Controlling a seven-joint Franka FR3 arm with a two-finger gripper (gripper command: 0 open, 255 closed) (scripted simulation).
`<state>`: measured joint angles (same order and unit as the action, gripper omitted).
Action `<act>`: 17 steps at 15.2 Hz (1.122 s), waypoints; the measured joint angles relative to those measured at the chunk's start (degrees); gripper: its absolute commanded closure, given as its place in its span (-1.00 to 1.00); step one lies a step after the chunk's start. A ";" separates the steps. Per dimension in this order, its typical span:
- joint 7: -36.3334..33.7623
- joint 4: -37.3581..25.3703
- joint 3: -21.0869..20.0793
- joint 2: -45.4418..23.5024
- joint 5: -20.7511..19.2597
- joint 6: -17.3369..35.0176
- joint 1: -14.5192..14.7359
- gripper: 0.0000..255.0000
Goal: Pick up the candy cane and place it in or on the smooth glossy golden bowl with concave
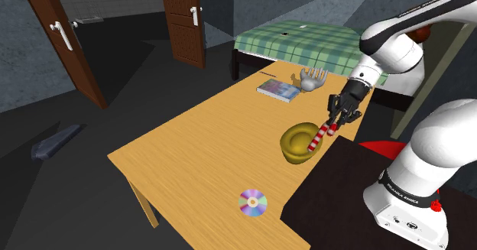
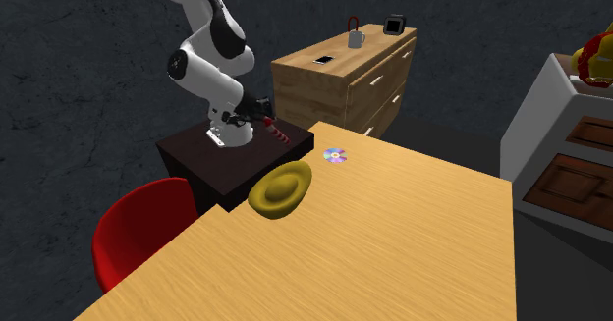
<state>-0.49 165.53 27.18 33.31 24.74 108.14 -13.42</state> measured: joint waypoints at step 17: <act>6.50 -29.60 6.30 -26.50 6.74 -9.79 6.07 1.00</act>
<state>6.01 135.93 33.48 6.81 31.48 98.36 -7.34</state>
